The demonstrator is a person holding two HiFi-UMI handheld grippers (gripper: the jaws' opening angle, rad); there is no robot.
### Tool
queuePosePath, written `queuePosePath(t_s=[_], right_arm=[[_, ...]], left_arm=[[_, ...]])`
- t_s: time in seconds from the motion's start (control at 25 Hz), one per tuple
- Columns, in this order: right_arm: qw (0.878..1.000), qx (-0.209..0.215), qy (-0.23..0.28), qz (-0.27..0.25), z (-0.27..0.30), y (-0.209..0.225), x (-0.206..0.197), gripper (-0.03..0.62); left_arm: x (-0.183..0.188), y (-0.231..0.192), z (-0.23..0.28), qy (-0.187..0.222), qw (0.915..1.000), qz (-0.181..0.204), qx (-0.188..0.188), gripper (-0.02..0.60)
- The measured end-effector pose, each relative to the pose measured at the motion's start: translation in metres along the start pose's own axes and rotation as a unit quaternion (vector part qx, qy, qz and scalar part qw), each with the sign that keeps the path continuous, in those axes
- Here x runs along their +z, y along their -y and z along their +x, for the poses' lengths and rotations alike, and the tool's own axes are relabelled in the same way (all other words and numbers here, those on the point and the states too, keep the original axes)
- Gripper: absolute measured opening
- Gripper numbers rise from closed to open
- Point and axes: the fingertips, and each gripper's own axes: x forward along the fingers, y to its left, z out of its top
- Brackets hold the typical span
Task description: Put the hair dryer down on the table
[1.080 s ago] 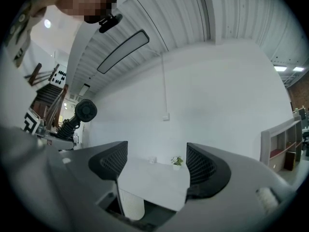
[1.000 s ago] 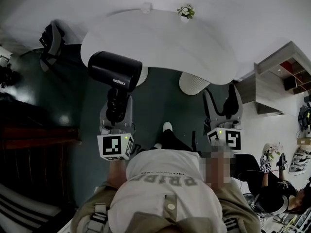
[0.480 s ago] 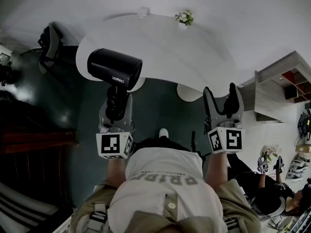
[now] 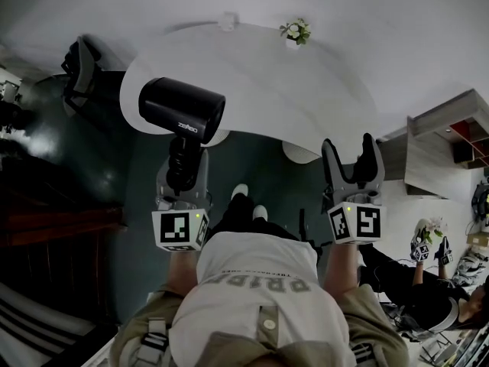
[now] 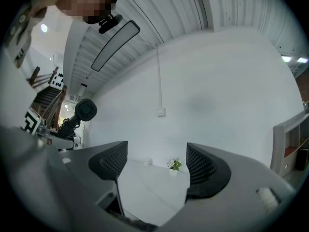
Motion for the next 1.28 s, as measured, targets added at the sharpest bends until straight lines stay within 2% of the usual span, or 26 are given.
queuePosePath(t_s=[0.32,0.52,0.84,1.08,1.28], right_arm=[[1.0,-0.014,-0.002,0.009,0.039,-0.003,-0.006,0.368],[0.999,-0.032,-0.008,0.011,0.088,-0.006,-0.002,0.368],[0.998,-0.057,0.013,-0.003,0.106,-0.008,0.002,0.368],[0.997,-0.07,0.01,-0.011,0.14,-0.012,0.006,0.368],[0.998,-0.063,0.004,-0.002,0.159,-0.015,-0.001,0.368]], left_arm=[[0.005,-0.024,0.042,-0.003,0.9997,0.006,-0.022,0.146],[0.017,-0.058,0.088,-0.007,0.999,0.014,-0.043,0.146],[0.021,-0.076,0.121,0.014,0.9976,0.015,-0.066,0.146],[0.017,-0.097,0.158,0.002,0.9956,0.014,-0.092,0.146],[0.007,-0.101,0.177,-0.013,0.9918,0.031,-0.123,0.146]])
